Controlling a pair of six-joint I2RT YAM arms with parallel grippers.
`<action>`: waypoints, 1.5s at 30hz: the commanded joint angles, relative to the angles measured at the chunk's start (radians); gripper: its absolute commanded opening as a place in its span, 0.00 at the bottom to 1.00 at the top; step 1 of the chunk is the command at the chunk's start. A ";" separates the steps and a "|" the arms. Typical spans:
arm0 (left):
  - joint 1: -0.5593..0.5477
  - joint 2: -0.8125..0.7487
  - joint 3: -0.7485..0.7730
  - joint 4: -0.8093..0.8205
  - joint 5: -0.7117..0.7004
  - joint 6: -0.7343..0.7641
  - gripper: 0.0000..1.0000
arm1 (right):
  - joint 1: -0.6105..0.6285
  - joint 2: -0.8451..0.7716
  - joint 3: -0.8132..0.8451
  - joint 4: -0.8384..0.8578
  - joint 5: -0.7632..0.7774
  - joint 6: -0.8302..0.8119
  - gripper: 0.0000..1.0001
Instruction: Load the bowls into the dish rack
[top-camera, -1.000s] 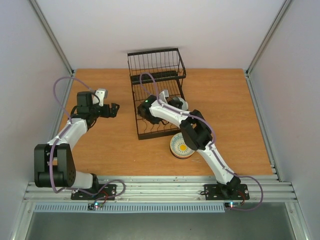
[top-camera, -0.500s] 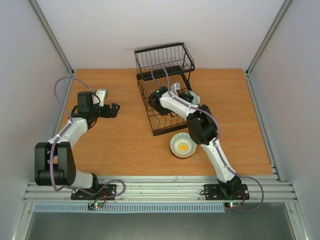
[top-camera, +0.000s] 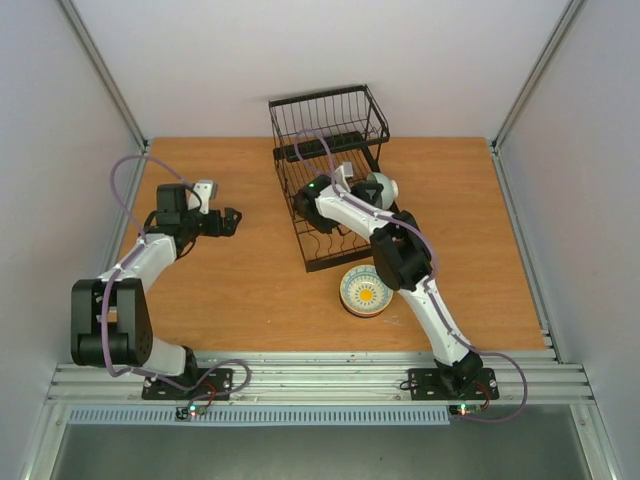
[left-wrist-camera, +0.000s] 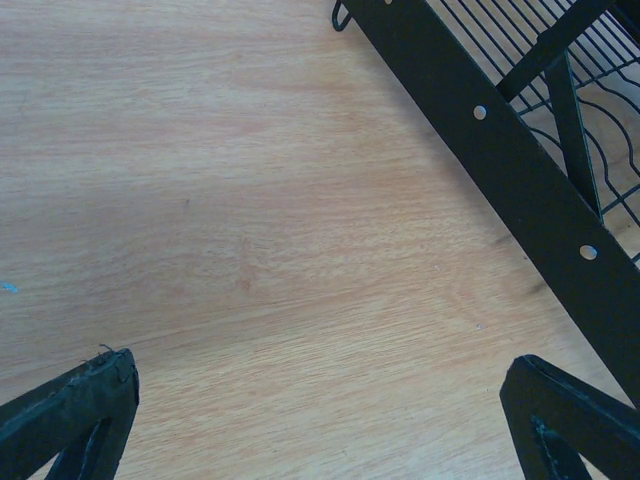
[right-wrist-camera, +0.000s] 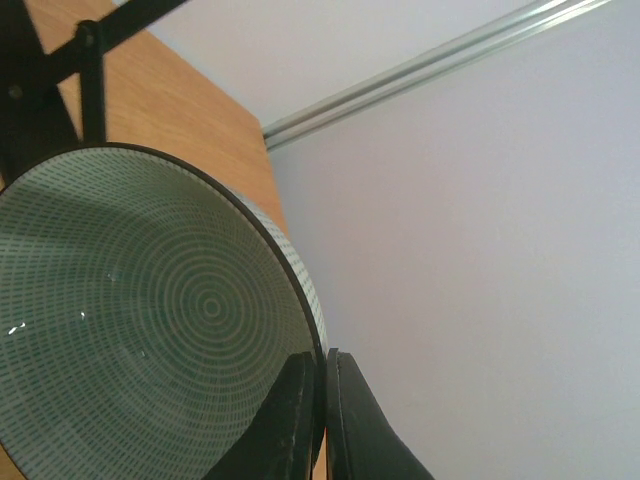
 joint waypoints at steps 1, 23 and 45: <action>0.001 0.013 0.038 0.015 0.028 -0.014 0.99 | 0.029 0.040 0.013 -0.206 0.101 0.016 0.01; 0.002 0.006 0.040 0.021 0.038 -0.018 0.99 | 0.035 0.037 -0.099 -0.208 0.082 0.029 0.01; 0.002 0.007 0.041 0.016 0.030 -0.046 0.99 | 0.035 0.109 0.100 -0.204 0.118 -0.033 0.01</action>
